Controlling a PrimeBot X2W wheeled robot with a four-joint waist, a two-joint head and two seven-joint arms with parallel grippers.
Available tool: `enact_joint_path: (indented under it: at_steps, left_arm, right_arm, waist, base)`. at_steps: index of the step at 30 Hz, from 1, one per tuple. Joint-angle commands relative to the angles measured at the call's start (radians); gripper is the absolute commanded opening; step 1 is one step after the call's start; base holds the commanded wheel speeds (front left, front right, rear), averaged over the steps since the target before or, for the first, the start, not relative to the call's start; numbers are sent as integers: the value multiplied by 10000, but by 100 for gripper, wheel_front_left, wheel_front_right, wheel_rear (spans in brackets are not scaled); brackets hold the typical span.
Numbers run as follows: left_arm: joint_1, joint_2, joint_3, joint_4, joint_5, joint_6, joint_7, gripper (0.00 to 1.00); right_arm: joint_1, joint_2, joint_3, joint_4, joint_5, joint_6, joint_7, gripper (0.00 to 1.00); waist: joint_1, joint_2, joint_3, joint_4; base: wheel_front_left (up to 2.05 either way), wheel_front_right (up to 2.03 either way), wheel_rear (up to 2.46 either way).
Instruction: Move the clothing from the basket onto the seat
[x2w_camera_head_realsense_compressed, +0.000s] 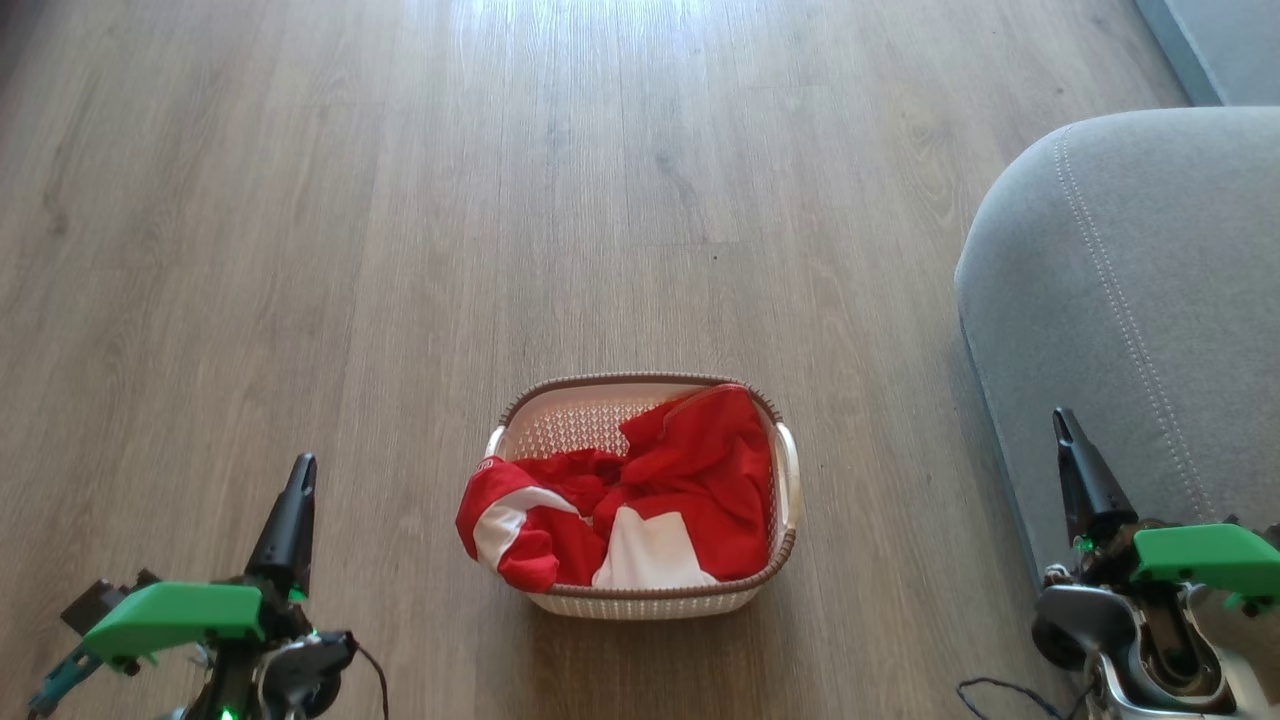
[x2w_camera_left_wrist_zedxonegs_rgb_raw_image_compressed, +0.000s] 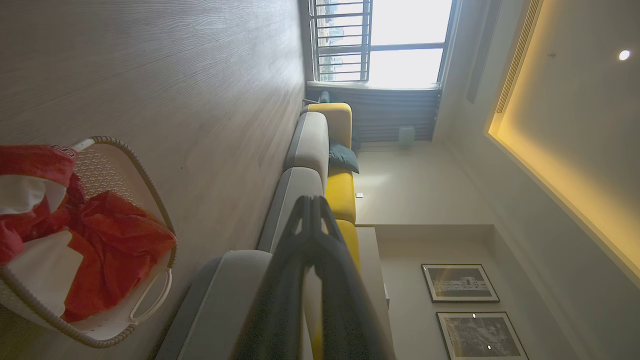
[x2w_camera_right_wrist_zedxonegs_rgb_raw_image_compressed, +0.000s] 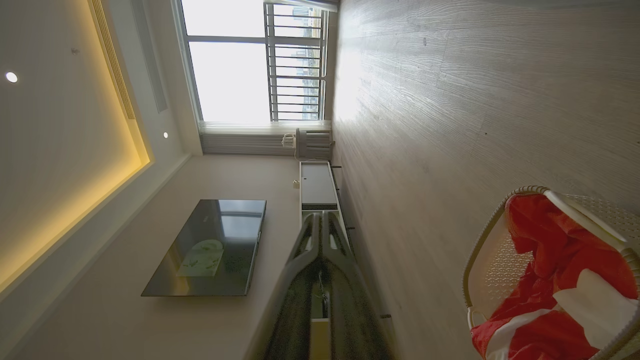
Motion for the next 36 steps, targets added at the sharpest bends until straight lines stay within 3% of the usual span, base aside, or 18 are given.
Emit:
enact_joint_path:
  at_steps: [1,2,6,23,36]
  left_arm:
    - [-490,77,337,-344,-70,-17,72,0]
    - [-2,0,0,0,0,0,-1,100]
    - [298,-47,-58,561,5,2,-18,100]
    - [-261,151,-322,741,518,-1,-487,100]
    - [-680,282,-424,765,2221,-3,-870,100]
  right_arm:
    - [-203,-37,179,-390,64,4,41,0]
    - [-2,-1,1,-1,-1,2,0,100]
    - [210,70,47,615,-3,4,-4,100]
    - [-351,-216,609,697,-562,4,-478,100]
    - [-852,-406,951,837,-2040,4,-867,100]
  waist:
    - [0,0,0,0]
    - [0,0,0,0]
    - [0,0,4,0]
    - [0,0,44,-7]
    - [0,0,95,-15]
  base:
    - [0,0,0]
    - [0,0,0]
    - [0,0,0]
    - [0,0,0]
    - [0,0,0]
